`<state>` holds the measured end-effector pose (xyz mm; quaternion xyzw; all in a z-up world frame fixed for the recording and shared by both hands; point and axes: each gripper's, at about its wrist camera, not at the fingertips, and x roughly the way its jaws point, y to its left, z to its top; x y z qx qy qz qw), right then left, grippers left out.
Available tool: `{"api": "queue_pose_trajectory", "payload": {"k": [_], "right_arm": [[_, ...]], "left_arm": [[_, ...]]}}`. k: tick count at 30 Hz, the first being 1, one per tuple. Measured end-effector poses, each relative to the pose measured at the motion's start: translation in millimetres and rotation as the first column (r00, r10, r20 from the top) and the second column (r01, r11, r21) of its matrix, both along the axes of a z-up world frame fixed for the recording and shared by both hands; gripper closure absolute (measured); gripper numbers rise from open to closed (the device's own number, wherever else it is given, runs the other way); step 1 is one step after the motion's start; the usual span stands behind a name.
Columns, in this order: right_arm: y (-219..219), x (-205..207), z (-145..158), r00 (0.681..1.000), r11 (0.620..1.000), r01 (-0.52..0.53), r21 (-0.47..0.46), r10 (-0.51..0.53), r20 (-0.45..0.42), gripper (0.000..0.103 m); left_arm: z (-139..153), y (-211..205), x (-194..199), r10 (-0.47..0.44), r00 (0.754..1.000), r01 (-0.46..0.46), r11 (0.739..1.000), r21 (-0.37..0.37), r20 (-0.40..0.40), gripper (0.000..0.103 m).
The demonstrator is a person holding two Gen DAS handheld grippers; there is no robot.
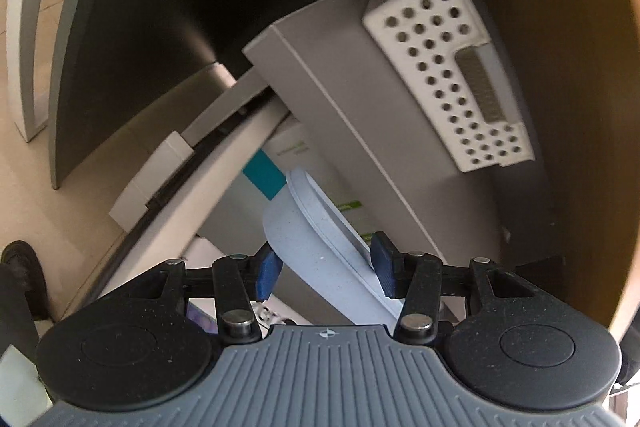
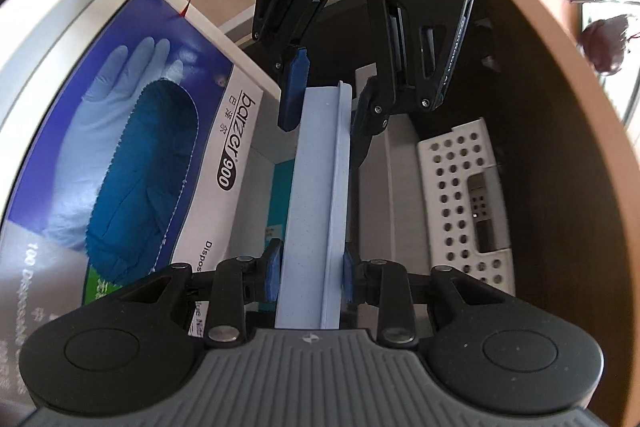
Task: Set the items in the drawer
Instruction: 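Lower the lid into the top drawer beside the glove box, open right tool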
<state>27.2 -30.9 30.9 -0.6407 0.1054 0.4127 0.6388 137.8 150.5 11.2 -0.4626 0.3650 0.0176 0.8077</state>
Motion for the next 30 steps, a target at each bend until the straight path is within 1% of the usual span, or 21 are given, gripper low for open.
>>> {"api": "queue_pose_trajectory", "payload": {"k": [5, 9, 10, 16, 21, 24, 27, 30], "right_arm": [[1.9, 13.3, -14.6, 1.000, 1.000, 0.007, 0.003, -0.007, -0.031, 0.069], [1.7, 20.7, -24.6, 0.998, 1.000, 0.014, 0.000, -0.014, -0.059, 0.070], [2.2, 22.2, -26.8, 0.998, 1.000, 0.016, 0.000, -0.016, -0.064, 0.070], [9.3, 33.2, -32.2, 0.995, 0.999, 0.043, 0.000, -0.043, -0.090, 0.069], [8.7, 46.0, -27.9, 0.983, 0.998, 0.061, 0.009, -0.059, -0.175, 0.067], [7.8, 54.0, -25.3, 0.969, 0.996, 0.087, 0.017, -0.081, -0.233, 0.066], [4.3, 56.1, -21.7, 0.959, 0.996, 0.087, 0.027, -0.076, -0.273, 0.061], [-0.2, 57.9, -16.7, 0.944, 0.995, 0.099, 0.033, -0.083, -0.318, 0.060]], "left_arm": [[-7.6, 1.6, 8.3, 0.013, 0.999, -0.013, 1.000, 0.020, -0.035, 0.052], [-13.8, 2.9, 2.5, 0.017, 0.998, -0.018, 1.000, -0.003, -0.053, 0.050], [-14.3, 3.7, -0.2, 0.019, 0.999, -0.020, 1.000, -0.013, -0.047, 0.049], [-7.8, 7.7, -11.3, 0.035, 0.999, -0.035, 0.999, -0.005, -0.015, 0.049], [-4.2, 6.5, -5.6, 0.036, 0.999, -0.036, 0.999, 0.008, -0.006, 0.050], [-5.7, 5.7, -2.0, 0.037, 0.999, -0.036, 0.999, 0.013, -0.021, 0.050], [-7.8, 7.6, -3.0, 0.046, 0.999, -0.045, 0.999, 0.022, -0.030, 0.050], [-9.6, 9.7, -3.8, 0.055, 0.998, -0.054, 0.998, 0.027, -0.039, 0.050]]}}
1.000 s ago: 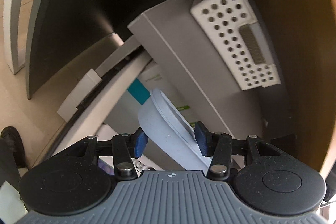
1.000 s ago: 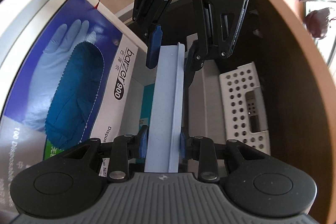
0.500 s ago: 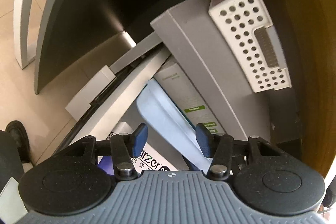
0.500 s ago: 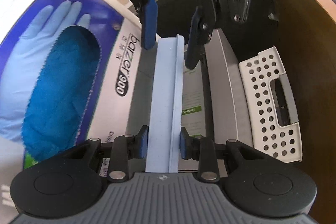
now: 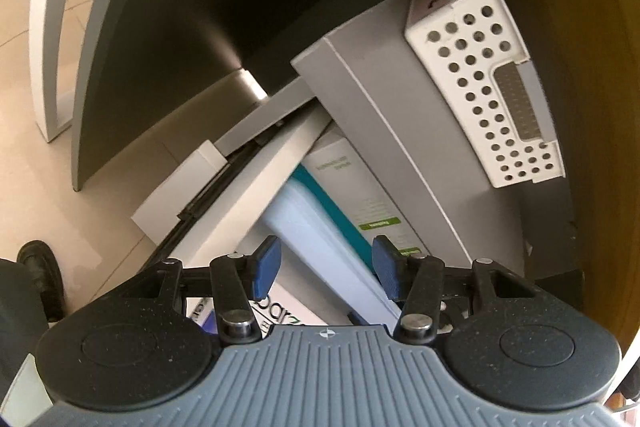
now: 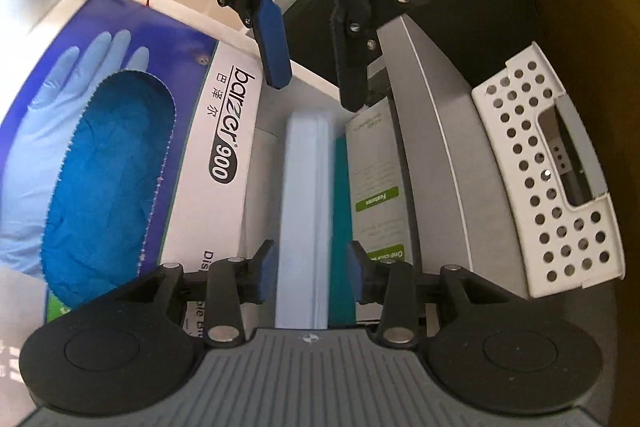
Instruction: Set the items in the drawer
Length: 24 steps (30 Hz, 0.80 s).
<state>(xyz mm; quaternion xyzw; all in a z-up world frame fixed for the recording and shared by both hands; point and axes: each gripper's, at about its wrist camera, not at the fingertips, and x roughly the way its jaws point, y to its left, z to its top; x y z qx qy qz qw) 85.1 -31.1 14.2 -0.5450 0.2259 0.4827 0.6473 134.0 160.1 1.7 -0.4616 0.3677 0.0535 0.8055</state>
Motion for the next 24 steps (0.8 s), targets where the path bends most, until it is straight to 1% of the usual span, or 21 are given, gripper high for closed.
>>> {"api": "queue_pose_trajectory", "payload": {"k": [2, 5, 9, 10, 11, 12, 13, 15, 16, 20, 24], "right_arm": [[-3.7, 0.9, 3.7, 1.000, 1.000, 0.010, 0.005, -0.010, -0.025, 0.058], [-9.3, 2.0, 9.1, 0.998, 0.999, 0.037, 0.015, -0.037, -0.051, 0.058], [-17.3, 9.4, 17.0, 0.983, 0.990, 0.140, 0.028, -0.136, -0.120, 0.060], [-19.1, 11.0, 18.1, 0.977, 0.985, 0.170, 0.034, -0.164, -0.135, 0.068], [-20.6, 12.2, 18.8, 0.970, 0.979, 0.200, 0.040, -0.192, -0.147, 0.078], [-22.1, 13.4, 19.5, 0.963, 0.972, 0.229, 0.047, -0.219, -0.159, 0.082], [-23.6, 14.6, 20.2, 0.954, 0.965, 0.258, 0.053, -0.246, -0.171, 0.084], [-26.6, 17.0, 21.6, 0.934, 0.947, 0.316, 0.064, -0.298, -0.196, 0.086], [-27.7, 17.9, 22.5, 0.924, 0.936, 0.344, 0.073, -0.324, -0.204, 0.086], [-31.5, 22.1, 25.5, 0.875, 0.885, 0.453, 0.104, -0.419, -0.244, 0.087], [-37.6, 28.2, 24.5, 0.827, 0.840, 0.531, 0.110, -0.486, -0.281, 0.090]], "left_arm": [[-0.1, 1.1, -1.0, 0.005, 1.000, -0.005, 1.000, 0.004, -0.001, 0.050], [2.3, 1.6, -1.8, 0.002, 1.000, -0.002, 1.000, 0.006, 0.011, 0.050], [6.8, -0.2, 0.1, -0.006, 1.000, 0.005, 1.000, 0.019, 0.029, 0.051], [7.1, -0.2, 0.6, -0.007, 0.999, 0.006, 1.000, 0.021, 0.033, 0.051], [7.2, -0.6, 1.7, -0.009, 0.999, 0.009, 1.000, 0.022, 0.037, 0.051], [7.1, -1.3, 2.7, -0.010, 0.999, 0.009, 1.000, 0.024, 0.041, 0.053], [7.0, -2.0, 3.8, -0.012, 0.999, 0.011, 1.000, 0.027, 0.046, 0.059], [7.2, -4.9, 6.0, -0.024, 0.998, 0.022, 0.999, 0.040, 0.058, 0.066], [7.3, -6.4, 7.4, -0.029, 0.998, 0.026, 0.998, 0.048, 0.062, 0.068], [5.3, -12.7, 14.4, -0.052, 0.997, 0.047, 0.995, 0.083, 0.065, 0.073], [0.5, -15.1, 21.4, -0.058, 0.997, 0.053, 0.995, 0.084, 0.048, 0.075]]}}
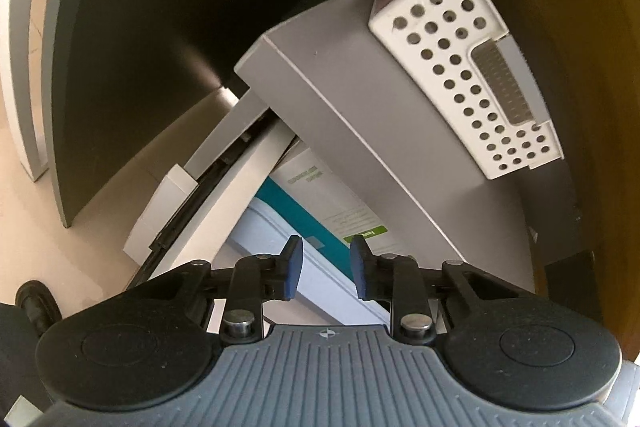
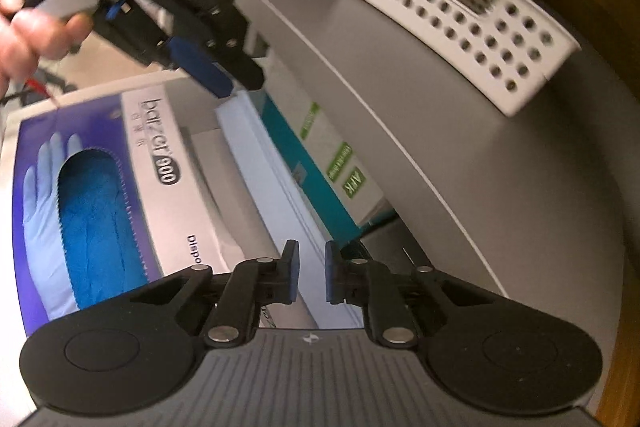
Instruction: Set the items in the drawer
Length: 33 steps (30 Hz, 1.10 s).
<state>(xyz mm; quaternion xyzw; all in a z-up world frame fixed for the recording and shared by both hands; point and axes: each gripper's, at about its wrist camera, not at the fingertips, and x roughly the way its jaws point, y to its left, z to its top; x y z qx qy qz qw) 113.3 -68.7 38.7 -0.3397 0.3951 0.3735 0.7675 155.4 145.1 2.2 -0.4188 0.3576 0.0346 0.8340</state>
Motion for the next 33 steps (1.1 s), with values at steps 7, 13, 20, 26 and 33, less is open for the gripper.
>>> {"api": "queue_pose_trajectory", "payload": {"k": [7, 13, 20, 26, 33], "right_arm": [[-11.7, 9.0, -1.3, 0.997, 0.998, 0.067, 0.019, -0.067, -0.034, 0.092], [-9.7, 11.5, -3.3, 0.998, 0.998, 0.050, 0.031, -0.049, -0.042, 0.093], [1.1, 11.6, -4.6, 1.000, 0.999, 0.012, 0.037, -0.012, -0.005, 0.094], [-1.6, 11.8, -5.6, 0.995, 0.991, 0.094, 0.093, -0.090, -0.041, 0.093], [-17.7, 18.3, -7.1, 0.975, 0.965, 0.216, 0.151, -0.205, -0.085, 0.092]], "left_arm": [[-8.2, -3.0, 7.1, -0.023, 0.999, 0.024, 0.999, 0.021, -0.042, 0.075], [-14.7, -7.5, 14.0, -0.017, 0.995, 0.022, 0.998, 0.051, -0.101, 0.085], [-15.9, -14.1, 17.1, -0.026, 0.991, 0.042, 0.992, 0.122, -0.132, 0.096], [-14.3, -19.3, 22.6, -0.077, 0.986, 0.102, 0.980, 0.168, -0.148, 0.097], [-1.6, -33.9, 25.9, -0.208, 0.971, 0.234, 0.928, 0.289, -0.119, 0.097]]}}
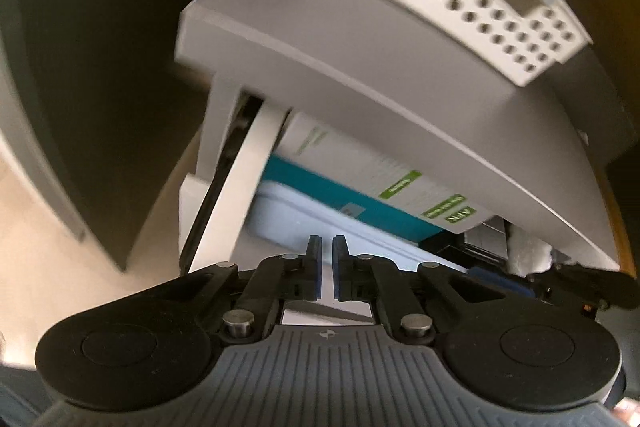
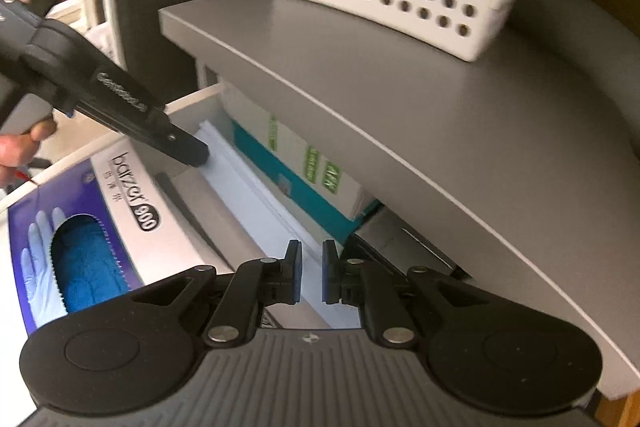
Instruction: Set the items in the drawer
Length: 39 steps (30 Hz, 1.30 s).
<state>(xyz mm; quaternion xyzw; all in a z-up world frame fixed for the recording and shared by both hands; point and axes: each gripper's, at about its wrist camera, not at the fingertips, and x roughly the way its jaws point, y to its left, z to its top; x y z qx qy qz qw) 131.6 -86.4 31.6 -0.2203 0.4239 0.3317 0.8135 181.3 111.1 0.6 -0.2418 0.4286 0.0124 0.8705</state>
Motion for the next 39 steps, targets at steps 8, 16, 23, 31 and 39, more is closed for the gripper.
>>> {"api": "queue_pose_trajectory", "payload": {"k": [8, 16, 23, 31, 39], "right_arm": [[-11.9, 2.7, 1.3, 0.997, 0.997, 0.058, 0.041, -0.057, -0.047, 0.092], [-4.3, 15.2, 2.4, 0.993, 0.993, 0.089, 0.073, -0.082, -0.089, 0.092], [-1.9, 17.2, -1.8, 0.993, 0.992, 0.080, 0.092, -0.071, -0.097, 0.089], [4.3, 13.5, -4.6, 0.995, 0.993, 0.059, 0.105, -0.050, -0.085, 0.074], [6.1, 10.2, -3.9, 0.992, 0.993, 0.049, 0.106, -0.036, -0.124, 0.075]], "left_arm": [[-6.1, -9.2, 14.5, -0.089, 0.995, 0.089, 0.996, -0.002, -0.041, 0.096], [-13.0, -10.3, 21.4, -0.113, 0.988, 0.116, 0.993, 0.028, -0.103, 0.101], [-8.5, -11.0, 17.7, -0.126, 0.988, 0.131, 0.990, 0.050, -0.087, 0.101], [18.1, -10.7, 8.1, -0.172, 0.983, 0.164, 0.980, 0.116, 0.063, 0.100], [20.1, -26.7, 15.9, -0.212, 0.971, 0.197, 0.972, 0.127, 0.113, 0.099]]}}
